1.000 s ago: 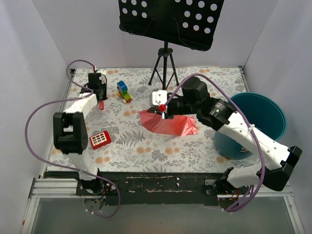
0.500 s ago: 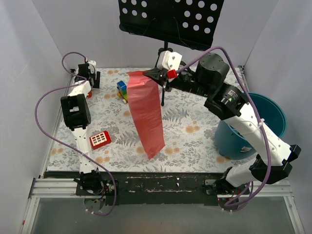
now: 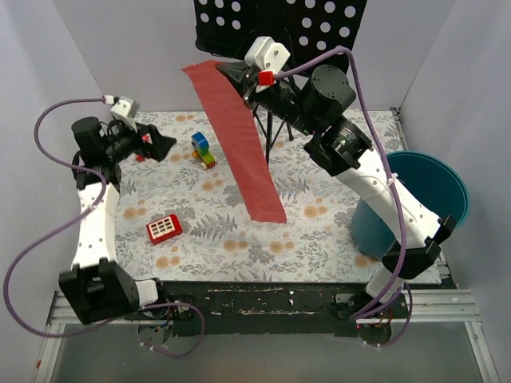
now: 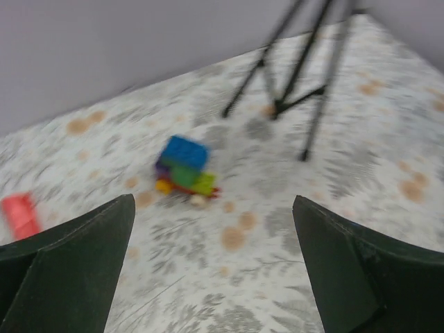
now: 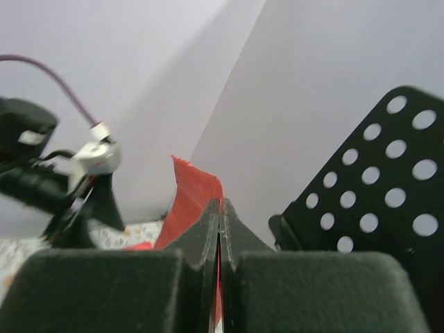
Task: Put the trash bags into the trash bin
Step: Unfold the trash bag at the center of the board.
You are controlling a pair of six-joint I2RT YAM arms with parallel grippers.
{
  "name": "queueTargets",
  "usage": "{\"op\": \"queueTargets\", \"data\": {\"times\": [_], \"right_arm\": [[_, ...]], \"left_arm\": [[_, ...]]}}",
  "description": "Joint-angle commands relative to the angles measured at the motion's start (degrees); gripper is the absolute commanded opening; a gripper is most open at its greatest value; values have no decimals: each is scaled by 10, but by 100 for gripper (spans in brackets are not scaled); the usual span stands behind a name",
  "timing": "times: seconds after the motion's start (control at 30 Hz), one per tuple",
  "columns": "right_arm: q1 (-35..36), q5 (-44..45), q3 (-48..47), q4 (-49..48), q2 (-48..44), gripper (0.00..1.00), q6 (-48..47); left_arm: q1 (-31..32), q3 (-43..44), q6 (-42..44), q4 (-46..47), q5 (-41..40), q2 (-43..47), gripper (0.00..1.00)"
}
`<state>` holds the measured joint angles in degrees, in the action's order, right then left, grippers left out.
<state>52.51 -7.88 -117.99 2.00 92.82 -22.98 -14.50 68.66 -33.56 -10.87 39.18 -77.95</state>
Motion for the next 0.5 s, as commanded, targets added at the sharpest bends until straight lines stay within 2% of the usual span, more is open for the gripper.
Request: {"op": "queueTargets", "data": {"times": [0.0, 0.03, 0.07, 0.1, 0.13, 0.23, 0.33, 0.47], "right_arm": [[0, 34, -93, -82, 29, 1, 12], [0, 40, -103, -83, 32, 1, 12], [0, 43, -109, -84, 34, 1, 12], [0, 44, -109, -86, 33, 1, 8], [0, 46, -105, -89, 30, 1, 5], [0, 46, -95, -94, 23, 1, 1], [0, 39, -94, -91, 20, 1, 9], [5, 39, -100, -80, 25, 1, 7]], "left_arm": [[45, -91, 110, -112, 309, 57, 98], [72, -138, 105, -48, 303, 94, 98], [97, -188, 64, 40, 286, 131, 98], [116, -247, 33, 179, 264, 173, 98], [135, -279, -20, 268, 244, 194, 98], [185, -224, -18, 221, 217, 149, 98], [204, -222, -6, 264, 193, 133, 98], [236, -193, -4, 277, 200, 85, 98]]}}
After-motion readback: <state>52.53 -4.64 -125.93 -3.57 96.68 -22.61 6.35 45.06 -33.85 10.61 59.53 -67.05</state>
